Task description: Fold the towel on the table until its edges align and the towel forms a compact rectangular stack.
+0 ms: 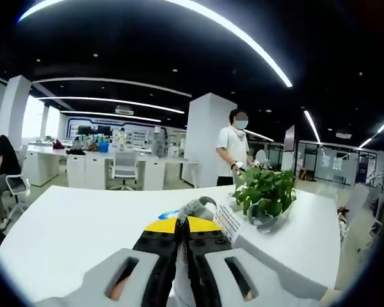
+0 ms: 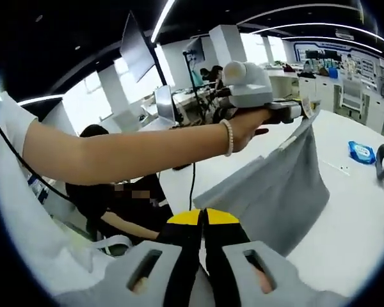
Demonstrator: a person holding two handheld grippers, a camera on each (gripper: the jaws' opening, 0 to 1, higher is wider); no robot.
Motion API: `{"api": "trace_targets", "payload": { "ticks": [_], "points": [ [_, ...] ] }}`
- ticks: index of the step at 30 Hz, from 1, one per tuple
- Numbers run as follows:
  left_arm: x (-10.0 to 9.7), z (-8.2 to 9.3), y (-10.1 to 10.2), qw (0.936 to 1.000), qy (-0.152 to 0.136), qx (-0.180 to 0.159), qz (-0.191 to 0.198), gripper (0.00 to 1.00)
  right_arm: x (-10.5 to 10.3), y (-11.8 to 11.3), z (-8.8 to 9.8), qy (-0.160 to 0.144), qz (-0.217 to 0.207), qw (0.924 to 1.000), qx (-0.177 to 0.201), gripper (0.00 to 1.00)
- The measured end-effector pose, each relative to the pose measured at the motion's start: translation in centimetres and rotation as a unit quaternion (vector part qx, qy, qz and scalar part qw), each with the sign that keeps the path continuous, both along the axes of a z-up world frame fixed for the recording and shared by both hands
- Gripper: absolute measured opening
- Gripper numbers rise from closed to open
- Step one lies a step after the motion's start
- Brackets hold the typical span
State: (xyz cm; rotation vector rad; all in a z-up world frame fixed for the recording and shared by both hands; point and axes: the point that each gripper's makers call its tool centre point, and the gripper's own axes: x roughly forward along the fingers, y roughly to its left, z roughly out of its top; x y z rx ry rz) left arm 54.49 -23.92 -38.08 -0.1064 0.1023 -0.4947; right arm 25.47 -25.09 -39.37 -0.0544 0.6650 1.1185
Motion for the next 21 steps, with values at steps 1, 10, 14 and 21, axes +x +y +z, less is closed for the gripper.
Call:
{"api": "trace_targets", "payload": {
  "ticks": [1, 10, 14, 21],
  "points": [
    [0.1, -0.2, 0.4, 1.0000, 0.002, -0.002, 0.003, 0.03, 0.1, 0.3, -0.2, 0.001, 0.004, 1.0000, 0.000, 0.00],
    [0.2, -2.5, 2.9, 0.9997, 0.014, -0.008, 0.021, 0.03, 0.6, 1.8, -2.3, 0.016, 0.027, 0.9995, -0.010, 0.00],
    [0.2, -3.7, 3.9, 0.9994, 0.023, -0.008, 0.025, 0.03, 1.0, 2.4, -3.0, 0.022, 0.025, 0.9994, -0.010, 0.00],
    [0.2, -5.4, 5.8, 0.9992, 0.030, -0.006, 0.027, 0.03, 1.3, 3.5, -4.8, 0.026, 0.037, 0.9988, -0.020, 0.00]
  ]
}}
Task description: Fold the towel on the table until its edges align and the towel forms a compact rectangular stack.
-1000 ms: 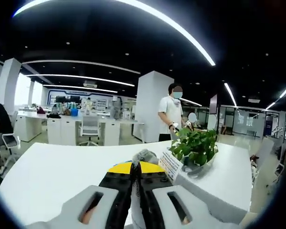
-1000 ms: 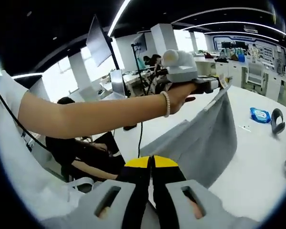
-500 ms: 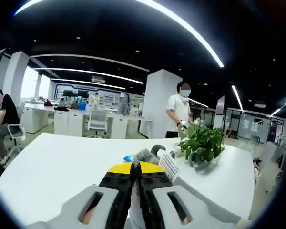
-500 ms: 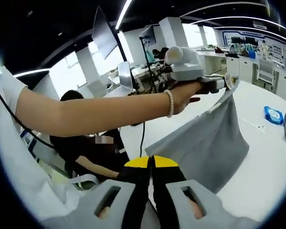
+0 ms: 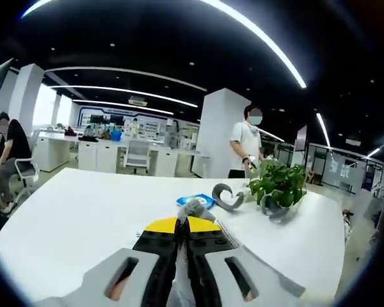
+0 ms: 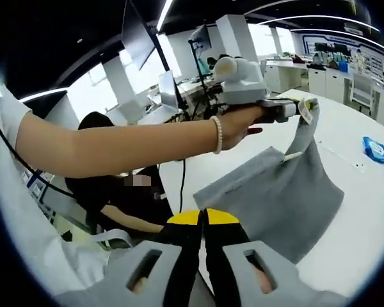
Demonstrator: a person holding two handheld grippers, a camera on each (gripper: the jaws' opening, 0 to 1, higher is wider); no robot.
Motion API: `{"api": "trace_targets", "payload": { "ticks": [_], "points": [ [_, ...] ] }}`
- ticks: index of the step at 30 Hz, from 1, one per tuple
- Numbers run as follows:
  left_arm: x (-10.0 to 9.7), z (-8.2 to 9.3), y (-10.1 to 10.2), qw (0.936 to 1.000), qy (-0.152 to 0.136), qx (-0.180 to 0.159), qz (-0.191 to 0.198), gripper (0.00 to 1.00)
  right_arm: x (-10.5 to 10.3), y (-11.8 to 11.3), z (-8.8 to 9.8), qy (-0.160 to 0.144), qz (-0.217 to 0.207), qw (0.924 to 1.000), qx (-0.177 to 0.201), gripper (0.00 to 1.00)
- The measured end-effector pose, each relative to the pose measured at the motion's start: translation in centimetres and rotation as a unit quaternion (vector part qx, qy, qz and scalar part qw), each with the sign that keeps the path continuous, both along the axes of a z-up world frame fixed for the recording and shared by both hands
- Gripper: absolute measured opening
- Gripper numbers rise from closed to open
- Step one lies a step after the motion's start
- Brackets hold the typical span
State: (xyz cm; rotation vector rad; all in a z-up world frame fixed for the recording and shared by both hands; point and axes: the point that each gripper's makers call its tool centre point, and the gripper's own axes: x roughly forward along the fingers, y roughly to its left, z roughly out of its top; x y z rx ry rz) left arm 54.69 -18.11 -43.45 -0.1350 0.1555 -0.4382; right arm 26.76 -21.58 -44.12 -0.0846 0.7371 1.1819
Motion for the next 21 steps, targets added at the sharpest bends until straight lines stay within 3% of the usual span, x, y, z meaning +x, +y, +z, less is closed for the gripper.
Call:
{"api": "trace_targets", "payload": {
  "ticks": [4, 11, 21],
  "points": [
    [0.4, -0.9, 1.4, 0.9999, 0.005, -0.008, 0.007, 0.03, -0.5, 1.3, -0.7, 0.011, 0.018, 0.9998, 0.000, 0.00],
    [0.6, -2.6, 3.2, 0.9996, 0.021, -0.014, 0.013, 0.03, -0.6, 3.5, -1.8, 0.002, 0.042, 0.9990, -0.014, 0.00],
    [1.2, -4.5, 5.1, 0.9988, 0.038, -0.022, 0.020, 0.03, 0.0, 5.9, -3.1, 0.013, 0.051, 0.9986, 0.008, 0.00]
  ]
}}
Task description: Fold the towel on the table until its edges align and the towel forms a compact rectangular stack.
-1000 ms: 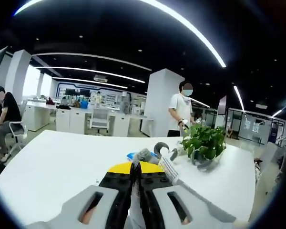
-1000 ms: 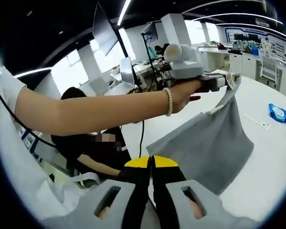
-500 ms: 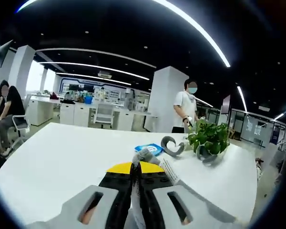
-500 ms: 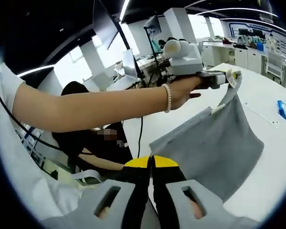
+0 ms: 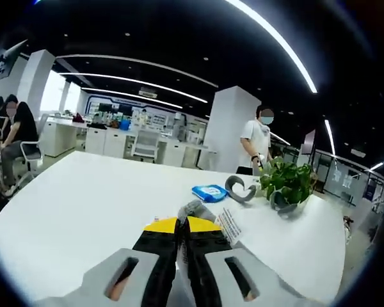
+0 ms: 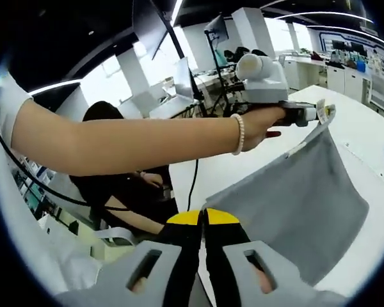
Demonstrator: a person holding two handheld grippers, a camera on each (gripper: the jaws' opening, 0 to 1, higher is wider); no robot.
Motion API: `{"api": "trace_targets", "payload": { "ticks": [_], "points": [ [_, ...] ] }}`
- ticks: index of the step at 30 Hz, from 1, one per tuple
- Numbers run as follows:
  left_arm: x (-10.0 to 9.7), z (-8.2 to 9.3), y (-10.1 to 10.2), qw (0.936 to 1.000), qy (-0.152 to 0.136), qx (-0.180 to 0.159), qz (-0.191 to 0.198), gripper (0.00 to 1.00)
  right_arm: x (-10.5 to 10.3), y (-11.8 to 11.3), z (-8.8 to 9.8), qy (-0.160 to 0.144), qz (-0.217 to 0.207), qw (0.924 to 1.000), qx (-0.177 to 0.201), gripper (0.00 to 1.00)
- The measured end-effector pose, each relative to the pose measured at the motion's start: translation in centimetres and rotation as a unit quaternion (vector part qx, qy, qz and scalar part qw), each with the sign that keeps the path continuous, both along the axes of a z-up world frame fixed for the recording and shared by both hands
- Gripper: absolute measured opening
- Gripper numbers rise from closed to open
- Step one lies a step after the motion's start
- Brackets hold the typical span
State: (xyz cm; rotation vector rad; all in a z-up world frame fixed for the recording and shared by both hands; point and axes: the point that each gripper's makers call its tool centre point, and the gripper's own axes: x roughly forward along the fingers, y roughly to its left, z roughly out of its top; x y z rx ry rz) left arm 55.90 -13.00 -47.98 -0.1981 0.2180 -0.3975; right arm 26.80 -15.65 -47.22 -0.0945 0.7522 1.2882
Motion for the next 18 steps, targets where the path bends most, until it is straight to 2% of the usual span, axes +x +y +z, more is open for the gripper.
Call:
{"api": "trace_targets", "payload": {
  "ticks": [2, 7, 15, 18],
  "points": [
    [0.1, -0.4, 0.3, 1.0000, 0.005, -0.003, 0.000, 0.03, 0.1, 0.4, -0.3, 0.010, 0.000, 0.9999, 0.006, 0.00],
    [0.3, -1.8, 0.9, 0.9997, 0.017, 0.013, -0.010, 0.03, 0.2, 1.6, -1.2, 0.023, 0.004, 0.9996, 0.013, 0.00],
    [1.1, -3.3, 1.2, 0.9994, 0.030, 0.005, -0.015, 0.03, 0.8, 2.9, -2.7, 0.015, 0.005, 0.9999, -0.002, 0.00],
    [1.3, -3.7, 1.1, 0.9993, 0.032, 0.004, -0.020, 0.03, 1.1, 3.3, -3.1, 0.024, 0.002, 0.9997, -0.004, 0.00]
  ]
}}
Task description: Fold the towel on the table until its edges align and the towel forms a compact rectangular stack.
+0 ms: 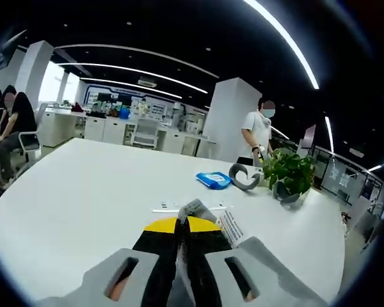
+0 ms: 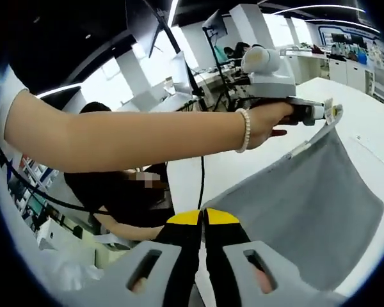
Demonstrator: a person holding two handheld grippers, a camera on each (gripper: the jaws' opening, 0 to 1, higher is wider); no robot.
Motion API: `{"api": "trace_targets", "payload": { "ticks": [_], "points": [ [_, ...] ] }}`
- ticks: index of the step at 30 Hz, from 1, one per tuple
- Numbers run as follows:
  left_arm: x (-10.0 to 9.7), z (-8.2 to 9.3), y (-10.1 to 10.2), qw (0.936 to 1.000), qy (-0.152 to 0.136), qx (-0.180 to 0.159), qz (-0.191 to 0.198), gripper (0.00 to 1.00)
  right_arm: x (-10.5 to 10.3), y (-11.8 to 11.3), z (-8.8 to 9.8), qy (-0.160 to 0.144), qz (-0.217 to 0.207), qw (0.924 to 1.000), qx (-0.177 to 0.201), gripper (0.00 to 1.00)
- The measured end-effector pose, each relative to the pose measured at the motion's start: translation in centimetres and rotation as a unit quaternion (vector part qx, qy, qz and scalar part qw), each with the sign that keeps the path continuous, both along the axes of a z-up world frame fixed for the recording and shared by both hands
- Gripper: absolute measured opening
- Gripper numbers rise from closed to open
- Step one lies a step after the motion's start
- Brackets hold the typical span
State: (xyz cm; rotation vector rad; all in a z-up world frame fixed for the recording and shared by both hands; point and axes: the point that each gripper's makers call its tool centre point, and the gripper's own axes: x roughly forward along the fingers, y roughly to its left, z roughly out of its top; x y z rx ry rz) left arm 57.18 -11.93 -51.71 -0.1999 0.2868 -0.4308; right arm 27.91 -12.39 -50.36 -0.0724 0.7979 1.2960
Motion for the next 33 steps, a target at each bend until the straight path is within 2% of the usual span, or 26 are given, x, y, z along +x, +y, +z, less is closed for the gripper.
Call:
{"api": "trace_targets", "payload": {
  "ticks": [5, 11, 19, 25, 33],
  "points": [
    [0.1, -0.1, 0.6, 1.0000, -0.005, -0.007, 0.001, 0.03, 0.0, 0.8, -0.6, 0.011, -0.001, 0.9999, 0.005, 0.00],
    [0.3, -1.9, 2.1, 0.9997, 0.013, -0.016, 0.011, 0.03, 0.1, 1.5, -1.8, 0.020, -0.001, 0.9998, 0.000, 0.00],
    [0.4, -3.4, 2.4, 0.9996, 0.021, -0.012, 0.011, 0.03, 0.4, 2.0, -3.5, 0.013, 0.003, 0.9999, -0.009, 0.00],
    [0.5, -4.3, 3.0, 0.9994, 0.027, -0.014, 0.014, 0.03, 0.6, 2.7, -4.8, 0.030, -0.004, 0.9995, -0.004, 0.00],
    [0.5, -5.1, 3.3, 0.9995, 0.030, -0.004, 0.011, 0.04, 1.0, 3.0, -6.1, 0.027, -0.009, 0.9996, -0.010, 0.00]
  ]
}}
